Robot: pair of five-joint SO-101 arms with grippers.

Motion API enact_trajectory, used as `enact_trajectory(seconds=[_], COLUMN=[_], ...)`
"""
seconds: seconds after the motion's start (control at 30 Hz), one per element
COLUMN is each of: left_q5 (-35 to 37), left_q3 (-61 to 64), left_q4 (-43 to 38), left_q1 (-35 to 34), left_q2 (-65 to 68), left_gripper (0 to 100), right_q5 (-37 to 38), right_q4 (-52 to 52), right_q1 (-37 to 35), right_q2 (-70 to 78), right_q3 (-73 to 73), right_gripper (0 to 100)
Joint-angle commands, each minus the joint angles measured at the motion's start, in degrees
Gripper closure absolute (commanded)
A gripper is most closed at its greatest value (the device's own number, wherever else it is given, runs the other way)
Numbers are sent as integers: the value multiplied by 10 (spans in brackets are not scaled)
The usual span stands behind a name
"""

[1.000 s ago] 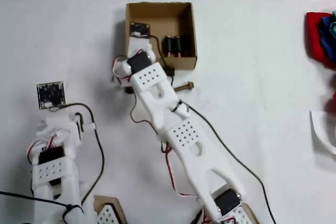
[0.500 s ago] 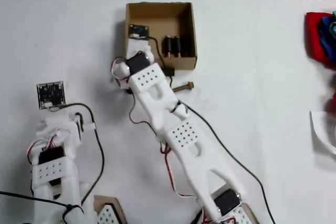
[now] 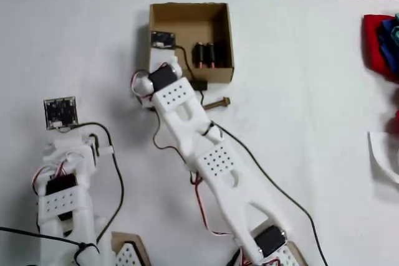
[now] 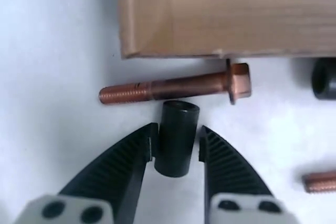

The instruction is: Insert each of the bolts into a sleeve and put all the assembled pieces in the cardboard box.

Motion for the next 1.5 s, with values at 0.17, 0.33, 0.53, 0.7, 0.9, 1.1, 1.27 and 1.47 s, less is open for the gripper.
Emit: enact_trajectory(seconds=[0.17,0.33,0.53,0.7,0.9,1.1,1.27,1.47], left_q5=[4,4,4,4,4,4,4,4], left_q3=[-1,-1,-1,-1,-1,-1,-1,-1], left_q4=[-11,-11,-11,-11,-11,-11,-11,-11], left_q1=[-6,-6,-6,-6,-6,-6,-6,-5], left_q2=[-4,-4,-4,-4,-4,-4,-4,-4], left_gripper=[811,811,811,811,811,811,811,811], right_q5=[1,1,109,183,223,305,332,410], right_q4=[-11,20,77,78,79,77,53,-121], right_q1=[16,40,60,93,147,171,173,217], right_q2=[-3,-56,-167,-242,-364,-592,-760,-843], right_q3=[-7,-10,-9,-8,67,395,712,1036], right_gripper=[976,976,978,978,978,978,978,978])
